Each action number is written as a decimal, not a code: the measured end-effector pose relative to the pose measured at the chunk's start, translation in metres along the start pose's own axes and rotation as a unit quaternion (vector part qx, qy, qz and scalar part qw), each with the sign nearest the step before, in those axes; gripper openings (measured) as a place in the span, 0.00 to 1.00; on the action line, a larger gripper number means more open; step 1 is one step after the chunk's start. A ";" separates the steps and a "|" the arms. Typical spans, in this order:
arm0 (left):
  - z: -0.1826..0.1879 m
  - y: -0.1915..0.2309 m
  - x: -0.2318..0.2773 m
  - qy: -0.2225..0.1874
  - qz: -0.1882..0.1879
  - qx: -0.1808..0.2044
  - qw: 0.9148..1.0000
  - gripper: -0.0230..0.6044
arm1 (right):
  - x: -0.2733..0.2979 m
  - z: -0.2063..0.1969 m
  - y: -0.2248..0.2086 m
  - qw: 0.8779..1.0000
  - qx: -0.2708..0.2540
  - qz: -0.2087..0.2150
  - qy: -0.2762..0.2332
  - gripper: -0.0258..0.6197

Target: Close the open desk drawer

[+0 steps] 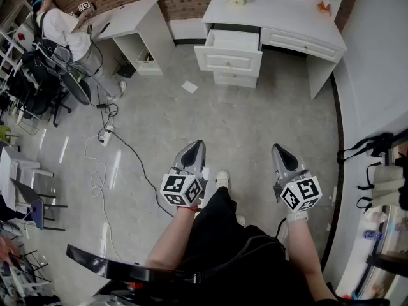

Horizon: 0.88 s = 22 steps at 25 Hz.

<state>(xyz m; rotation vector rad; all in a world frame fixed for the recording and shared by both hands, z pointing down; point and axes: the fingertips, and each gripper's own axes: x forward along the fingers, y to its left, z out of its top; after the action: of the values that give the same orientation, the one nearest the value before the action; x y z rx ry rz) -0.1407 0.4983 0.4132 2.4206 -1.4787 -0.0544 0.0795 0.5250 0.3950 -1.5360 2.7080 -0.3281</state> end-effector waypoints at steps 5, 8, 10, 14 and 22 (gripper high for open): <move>0.018 0.018 0.052 0.003 -0.016 0.012 1.000 0.04 | 0.044 0.008 -0.032 1.000 0.003 -0.010 0.002 0.04; 0.030 0.035 0.079 0.002 -0.017 0.020 1.000 0.04 | 0.074 0.013 -0.046 1.000 0.004 -0.011 0.003 0.04; 0.036 0.046 0.094 0.005 -0.015 0.019 1.000 0.04 | 0.093 0.016 -0.053 1.000 0.005 -0.010 0.006 0.04; 0.039 0.064 0.119 0.014 -0.014 0.016 1.000 0.04 | 0.121 0.016 -0.064 1.000 0.008 -0.012 0.013 0.04; 0.054 0.093 0.168 0.022 -0.029 0.020 0.999 0.04 | 0.172 0.014 -0.085 0.999 0.018 -0.025 0.025 0.04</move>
<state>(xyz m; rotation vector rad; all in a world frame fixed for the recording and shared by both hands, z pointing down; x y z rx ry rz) -0.1524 0.2997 0.4083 2.4797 -1.4029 0.0154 0.0642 0.3343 0.4133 -1.6087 2.6888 -0.4213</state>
